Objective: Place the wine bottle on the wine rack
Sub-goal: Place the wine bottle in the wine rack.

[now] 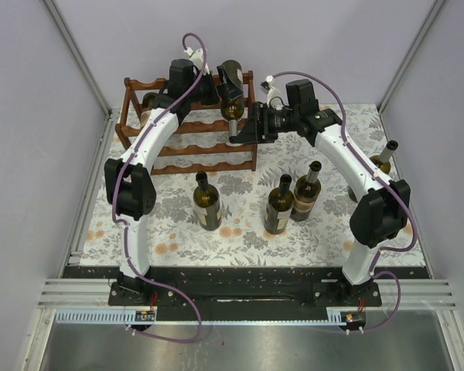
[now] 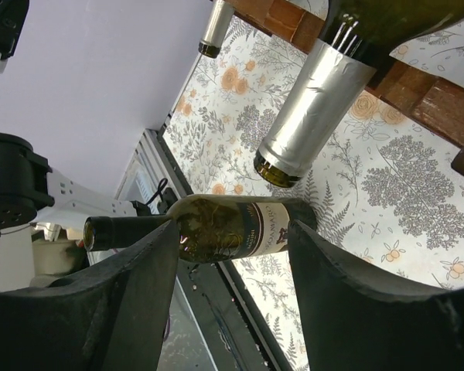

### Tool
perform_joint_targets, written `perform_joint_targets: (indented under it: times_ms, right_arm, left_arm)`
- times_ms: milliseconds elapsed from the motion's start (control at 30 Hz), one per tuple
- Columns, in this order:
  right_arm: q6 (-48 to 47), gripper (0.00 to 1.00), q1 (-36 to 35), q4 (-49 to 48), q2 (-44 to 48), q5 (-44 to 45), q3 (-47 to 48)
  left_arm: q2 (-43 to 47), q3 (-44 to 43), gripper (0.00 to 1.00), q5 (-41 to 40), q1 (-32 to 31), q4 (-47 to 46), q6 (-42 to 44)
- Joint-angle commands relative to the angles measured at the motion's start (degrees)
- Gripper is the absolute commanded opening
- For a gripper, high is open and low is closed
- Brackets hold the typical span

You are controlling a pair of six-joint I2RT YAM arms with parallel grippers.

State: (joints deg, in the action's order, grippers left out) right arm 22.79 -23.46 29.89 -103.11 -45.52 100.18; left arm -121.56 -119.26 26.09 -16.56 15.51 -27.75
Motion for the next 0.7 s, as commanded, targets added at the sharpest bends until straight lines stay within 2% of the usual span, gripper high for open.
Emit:
perform_joint_targets:
  times_ms: [0, 500, 667]
  right_arm:
    - [-3.8, 0.66, 0.7, 1.7, 3.5, 0.7, 3.0]
    - [-6.3, 0.67, 1.9, 3.2, 4.7, 1.2, 2.7]
    - [-7.1, 0.67, 2.2, 3.2, 4.6, 1.7, 2.5]
  left_arm:
    - [0.9, 0.7, 0.99, -4.2, 1.8, 7.5, 6.3]
    - [2.4, 1.0, 0.99, -0.8, 1.9, 6.6, 5.5]
    - [2.5, 0.4, 0.99, 2.6, 2.6, 6.7, 4.1]
